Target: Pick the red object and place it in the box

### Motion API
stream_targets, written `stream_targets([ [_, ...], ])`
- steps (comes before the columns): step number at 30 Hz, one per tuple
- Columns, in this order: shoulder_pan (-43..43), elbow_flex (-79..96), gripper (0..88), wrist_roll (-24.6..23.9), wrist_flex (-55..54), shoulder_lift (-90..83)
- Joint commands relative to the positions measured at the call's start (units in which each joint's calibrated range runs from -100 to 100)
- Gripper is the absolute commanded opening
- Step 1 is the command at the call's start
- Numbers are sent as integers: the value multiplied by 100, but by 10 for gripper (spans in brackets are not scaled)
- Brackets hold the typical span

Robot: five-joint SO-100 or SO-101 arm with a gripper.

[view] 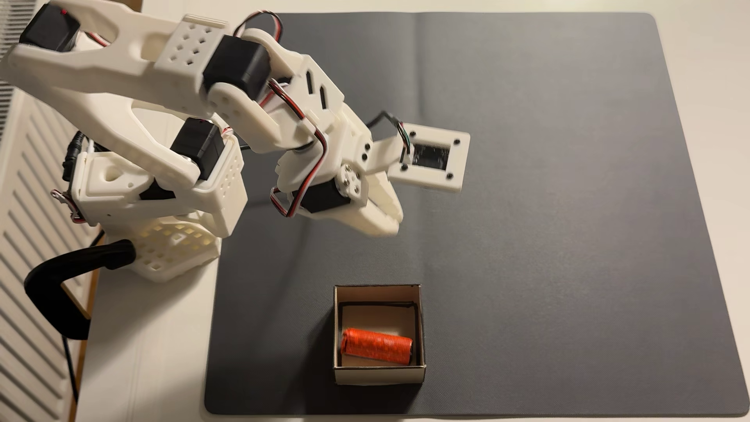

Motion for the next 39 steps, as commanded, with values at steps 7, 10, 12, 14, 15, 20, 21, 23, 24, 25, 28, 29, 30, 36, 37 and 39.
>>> stream_targets([
  [7, -854, 667, 7, -7, 110, -1832],
  [10, -1024, 1229, 7, -7, 110, -2504],
  [12, -1121, 1665, 7, -7, 110, -2980],
  [14, -1180, 2127, 7, -7, 110, -3481],
  [15, -1203, 2372, 7, -7, 110, -3737],
  [20, -1292, 2953, 7, -7, 101, -3737],
  [21, -1299, 3089, 7, -7, 101, -3720],
  [23, -1307, 3379, 7, -7, 66, -3720],
  [24, -1307, 3542, 7, -7, 66, -3745],
  [25, -1307, 3706, 7, -7, 66, -3779],
  [28, -1307, 3887, 7, -28, 127, -3754],
  [29, -1307, 3887, 7, -64, 180, -3745],
  [30, -1307, 3887, 7, -132, 250, -3745],
  [36, -1307, 3887, 7, -403, 1028, -3745],
  [37, -1307, 3887, 7, -382, 1229, -3762],
  [39, -1307, 3887, 7, -361, 1666, -3788],
])
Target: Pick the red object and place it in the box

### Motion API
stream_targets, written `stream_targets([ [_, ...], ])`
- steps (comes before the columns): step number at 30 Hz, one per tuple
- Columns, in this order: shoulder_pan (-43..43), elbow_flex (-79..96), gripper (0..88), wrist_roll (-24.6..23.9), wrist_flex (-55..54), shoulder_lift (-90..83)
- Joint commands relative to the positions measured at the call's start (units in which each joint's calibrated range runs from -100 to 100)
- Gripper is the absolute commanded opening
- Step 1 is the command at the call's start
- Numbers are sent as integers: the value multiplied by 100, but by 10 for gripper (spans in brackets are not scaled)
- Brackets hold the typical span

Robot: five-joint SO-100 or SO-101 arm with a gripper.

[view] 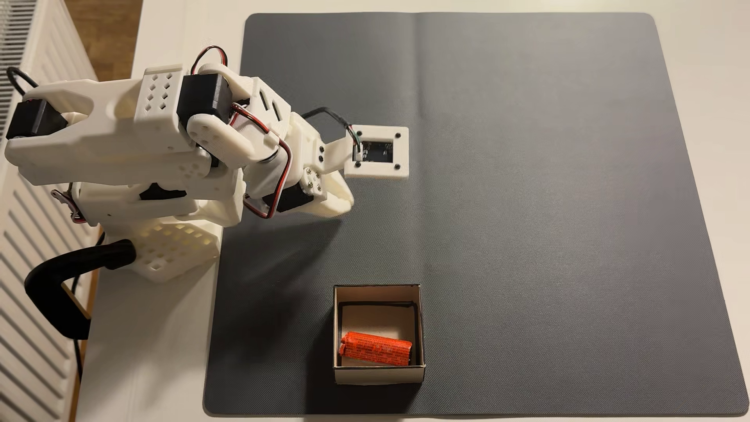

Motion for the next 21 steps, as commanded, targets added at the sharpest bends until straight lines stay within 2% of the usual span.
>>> stream_targets([
  [1, -30, 73, 7, 0, 509, -53],
  [21, 0, 73, 7, 0, 509, -53],
])
